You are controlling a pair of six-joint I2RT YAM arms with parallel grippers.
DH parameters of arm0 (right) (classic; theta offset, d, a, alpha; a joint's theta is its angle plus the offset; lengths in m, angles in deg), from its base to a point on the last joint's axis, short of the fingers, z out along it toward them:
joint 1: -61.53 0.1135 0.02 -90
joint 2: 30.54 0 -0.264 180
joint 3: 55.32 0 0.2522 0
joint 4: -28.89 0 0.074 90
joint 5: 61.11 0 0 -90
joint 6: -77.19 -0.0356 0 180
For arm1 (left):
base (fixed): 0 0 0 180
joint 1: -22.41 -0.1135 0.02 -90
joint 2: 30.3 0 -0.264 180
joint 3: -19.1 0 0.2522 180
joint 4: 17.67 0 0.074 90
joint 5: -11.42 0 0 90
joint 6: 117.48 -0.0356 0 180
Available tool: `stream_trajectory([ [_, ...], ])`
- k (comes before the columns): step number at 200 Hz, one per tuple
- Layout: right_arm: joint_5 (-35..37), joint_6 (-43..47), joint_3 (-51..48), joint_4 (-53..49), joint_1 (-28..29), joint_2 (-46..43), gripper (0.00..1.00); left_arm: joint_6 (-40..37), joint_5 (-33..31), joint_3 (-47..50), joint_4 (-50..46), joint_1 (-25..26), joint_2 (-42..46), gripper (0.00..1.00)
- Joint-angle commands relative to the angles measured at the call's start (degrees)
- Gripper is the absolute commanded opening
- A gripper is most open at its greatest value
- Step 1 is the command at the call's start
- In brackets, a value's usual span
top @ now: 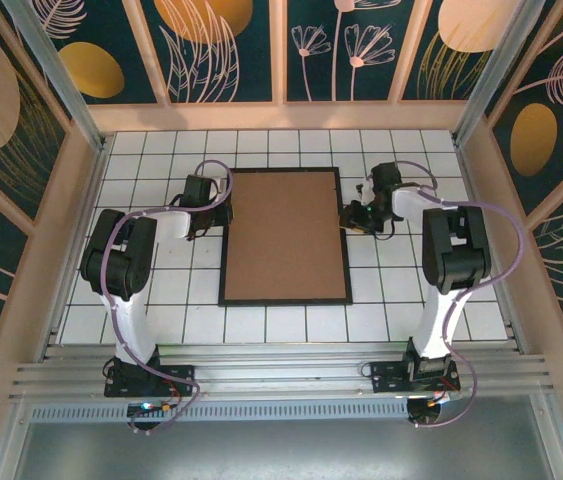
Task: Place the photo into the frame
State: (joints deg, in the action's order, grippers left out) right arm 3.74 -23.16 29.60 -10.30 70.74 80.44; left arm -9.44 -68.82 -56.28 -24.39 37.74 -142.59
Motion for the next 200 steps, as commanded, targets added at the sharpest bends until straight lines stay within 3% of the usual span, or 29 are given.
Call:
stream_trajectory([
  [1,-1.0,1.3,2.8,0.3,0.3,1.7,0.39,-2.2,0.8,0.2,-4.3,1.0,-2.7,0.17],
  [130,1.4,2.1,6.3,-1.2,0.5,6.6,0.37,-2.2,1.4,-0.1,-4.2,1.1,-2.9,0.17],
  [200,9.8,1.5,6.3,-3.3,4.8,8.2,0.38,-2.4,1.9,-0.1,-4.1,1.1,-2.8,0.17],
])
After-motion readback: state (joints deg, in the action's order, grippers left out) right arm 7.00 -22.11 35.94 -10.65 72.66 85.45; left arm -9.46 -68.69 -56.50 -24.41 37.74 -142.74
